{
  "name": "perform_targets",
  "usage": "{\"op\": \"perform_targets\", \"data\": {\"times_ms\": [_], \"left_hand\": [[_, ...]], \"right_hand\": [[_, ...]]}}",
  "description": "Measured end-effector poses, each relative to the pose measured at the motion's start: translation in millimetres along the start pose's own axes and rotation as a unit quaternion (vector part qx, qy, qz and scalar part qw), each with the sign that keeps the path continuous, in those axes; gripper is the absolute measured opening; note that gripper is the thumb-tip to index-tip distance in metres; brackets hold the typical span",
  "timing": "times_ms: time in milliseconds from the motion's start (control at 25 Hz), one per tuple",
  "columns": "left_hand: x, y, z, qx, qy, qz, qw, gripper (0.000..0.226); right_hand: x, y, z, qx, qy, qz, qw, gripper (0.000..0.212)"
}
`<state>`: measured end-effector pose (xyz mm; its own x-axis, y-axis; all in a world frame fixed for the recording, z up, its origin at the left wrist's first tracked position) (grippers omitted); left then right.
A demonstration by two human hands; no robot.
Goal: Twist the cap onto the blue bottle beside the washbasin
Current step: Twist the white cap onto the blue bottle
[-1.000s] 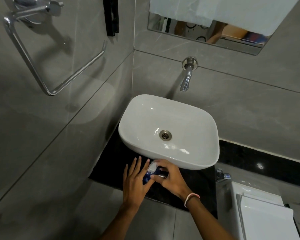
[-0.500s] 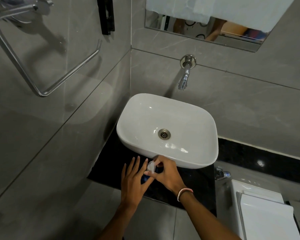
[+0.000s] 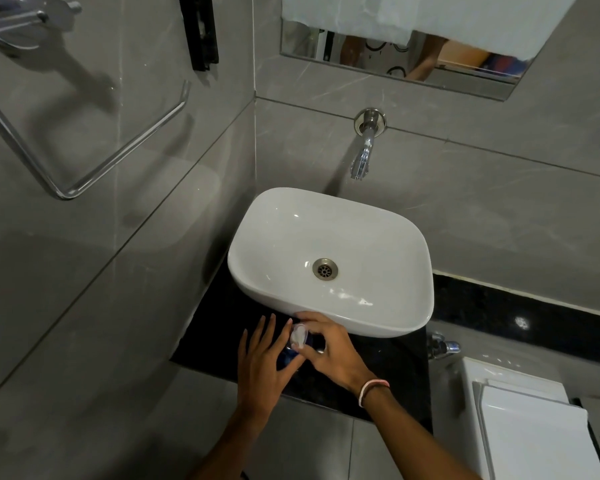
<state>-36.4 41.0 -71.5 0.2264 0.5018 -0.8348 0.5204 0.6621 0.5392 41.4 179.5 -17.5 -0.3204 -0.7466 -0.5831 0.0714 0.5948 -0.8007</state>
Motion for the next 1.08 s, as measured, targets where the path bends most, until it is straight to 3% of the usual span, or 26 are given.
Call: {"op": "perform_targets", "data": {"times_ms": [80, 200, 400, 600, 800, 1080], "left_hand": [[1, 1, -1, -0.005, 0.003, 0.009, 1.000, 0.068], [3, -2, -1, -0.012, -0.005, 0.026, 1.000, 0.069], [2, -3, -3, -0.007, -0.022, 0.015, 1.000, 0.066], [4, -4, -2, -0.016, -0.022, 0.025, 0.999, 0.065], [3, -3, 0, -0.025, -0.024, 0.028, 0.999, 0.065], [5, -2, 2, -0.027, -0.018, 0.025, 0.999, 0.063]], "right_hand": [[0, -1, 0, -0.005, 0.004, 0.040, 0.999, 0.027], [6, -6, 2, 0.017, 0.051, 0.130, 0.990, 0.039], [0, -3, 2, -0.065, -0.041, 0.074, 0.994, 0.036], [3, -6, 4, -0.050, 0.023, 0.141, 0.988, 0.027], [-2, -6, 2, -0.092, -0.028, 0.118, 0.988, 0.032], [8, -7, 9, -0.098, 0.009, 0.179, 0.979, 0.027]]}}
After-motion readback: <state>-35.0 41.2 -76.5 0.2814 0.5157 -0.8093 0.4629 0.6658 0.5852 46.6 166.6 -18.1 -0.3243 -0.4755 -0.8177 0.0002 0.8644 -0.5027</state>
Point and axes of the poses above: each hand's wrist, its own z-axis away from the middle knuckle, its own x-axis out of the palm, y = z × x, the point moved 2 cm from there along -z, towards the middle knuckle, and after that the axes turned 11 degrees about -x, right-handed, at the moved point
